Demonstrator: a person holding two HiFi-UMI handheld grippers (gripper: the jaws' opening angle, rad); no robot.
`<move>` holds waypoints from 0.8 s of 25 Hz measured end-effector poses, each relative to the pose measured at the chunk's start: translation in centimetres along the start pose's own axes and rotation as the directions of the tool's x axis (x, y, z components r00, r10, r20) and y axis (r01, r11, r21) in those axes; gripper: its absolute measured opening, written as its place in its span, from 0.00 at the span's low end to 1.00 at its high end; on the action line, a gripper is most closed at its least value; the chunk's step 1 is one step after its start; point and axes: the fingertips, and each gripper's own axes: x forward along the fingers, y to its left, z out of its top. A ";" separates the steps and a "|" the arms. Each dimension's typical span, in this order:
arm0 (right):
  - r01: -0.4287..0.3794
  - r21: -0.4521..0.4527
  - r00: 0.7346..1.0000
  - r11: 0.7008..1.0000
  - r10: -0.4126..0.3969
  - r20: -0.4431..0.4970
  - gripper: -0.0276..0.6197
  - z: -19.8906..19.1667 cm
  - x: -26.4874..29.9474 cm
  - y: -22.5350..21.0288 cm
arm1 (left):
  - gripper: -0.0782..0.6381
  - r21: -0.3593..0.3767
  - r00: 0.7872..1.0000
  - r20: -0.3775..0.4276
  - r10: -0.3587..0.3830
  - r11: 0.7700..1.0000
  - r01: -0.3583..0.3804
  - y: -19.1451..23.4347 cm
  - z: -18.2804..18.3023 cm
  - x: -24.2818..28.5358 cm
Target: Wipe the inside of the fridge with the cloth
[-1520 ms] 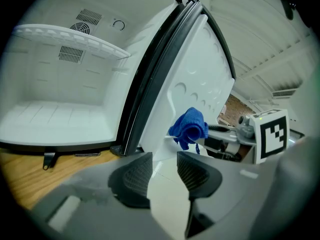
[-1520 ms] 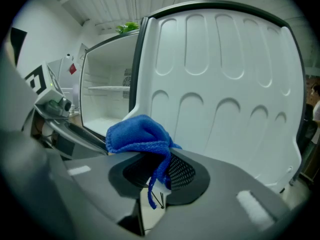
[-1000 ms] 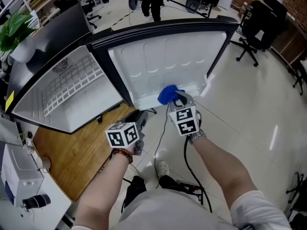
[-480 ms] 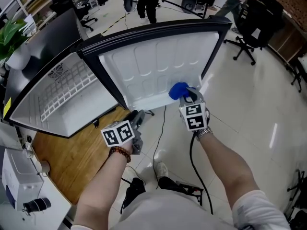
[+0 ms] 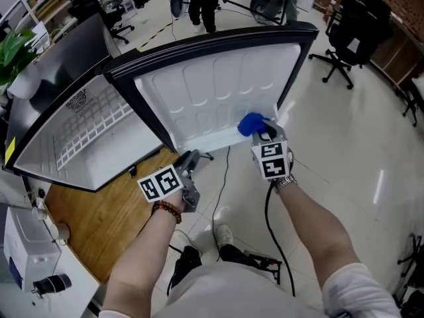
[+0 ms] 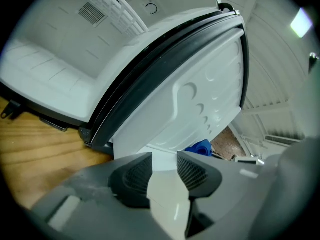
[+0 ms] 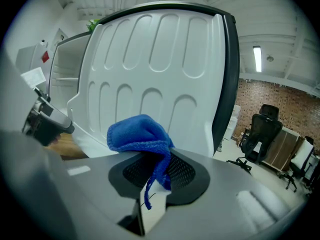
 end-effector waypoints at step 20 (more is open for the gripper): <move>-0.012 0.030 0.991 0.999 0.008 0.132 0.15 4.6 -4.5 -0.3 | 0.28 -0.275 0.992 0.081 -0.094 0.955 0.113 -0.2 0.3 2.6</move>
